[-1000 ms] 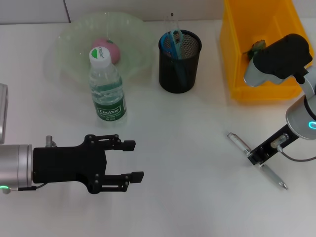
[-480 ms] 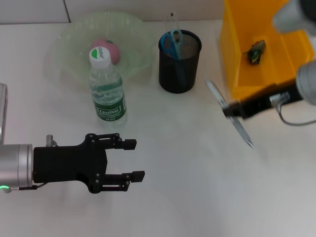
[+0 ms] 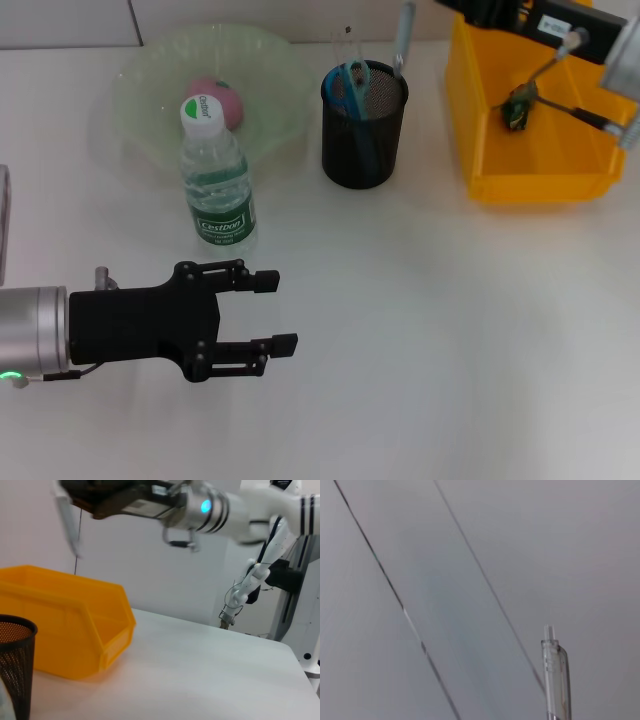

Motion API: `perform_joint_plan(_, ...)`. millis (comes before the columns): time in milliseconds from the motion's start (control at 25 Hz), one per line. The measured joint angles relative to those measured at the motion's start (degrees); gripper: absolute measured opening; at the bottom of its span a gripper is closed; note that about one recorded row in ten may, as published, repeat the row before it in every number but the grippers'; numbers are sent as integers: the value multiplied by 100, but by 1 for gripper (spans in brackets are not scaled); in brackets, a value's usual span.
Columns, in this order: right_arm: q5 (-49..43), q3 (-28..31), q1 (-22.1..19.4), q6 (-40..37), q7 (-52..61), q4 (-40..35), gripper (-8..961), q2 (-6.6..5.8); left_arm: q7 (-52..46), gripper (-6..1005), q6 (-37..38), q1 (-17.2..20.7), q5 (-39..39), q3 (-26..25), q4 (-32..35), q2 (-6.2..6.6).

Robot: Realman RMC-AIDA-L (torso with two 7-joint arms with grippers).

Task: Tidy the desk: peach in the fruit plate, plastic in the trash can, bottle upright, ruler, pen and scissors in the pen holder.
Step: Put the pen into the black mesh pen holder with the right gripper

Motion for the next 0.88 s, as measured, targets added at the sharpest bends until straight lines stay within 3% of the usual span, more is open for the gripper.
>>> perform_joint_plan(40, 878, 57, 380, 66, -1005, 1044, 117, -2, -1, 743, -9, -6, -1, -8, -5, 1)
perform_joint_plan(80, 878, 57, 380, 66, -1005, 1044, 117, -2, -1, 743, -9, -6, -1, -8, -5, 1)
perform_joint_plan(120, 1623, 90, 715, 148, -1908, 1960, 117, 12, 7, 743, -49, -11, -5, -18, -8, 2)
perform_joint_plan(160, 1623, 90, 715, 148, -1908, 1960, 117, 12, 7, 743, -49, -11, -5, -18, -8, 2)
perform_joint_plan(280, 2419, -8, 1261, 477, -3098, 3140, 117, 54, 10, 743, -144, -19, -8, -25, -14, 4)
perform_joint_plan(440, 2480, -68, 1505, 842, -3487, 3560, 117, 59, 12, 743, -186, -52, -20, -27, -19, 4)
perform_joint_plan(720, 2491, -331, 1412, 872, -3336, 3595, 118, 57, 15, 743, -267, -84, -26, -27, -20, 4)
perform_joint_plan(880, 2486, -396, 1370, 865, -3307, 3587, 237, 55, 17, 743, -260, -97, -26, -27, -15, 4)
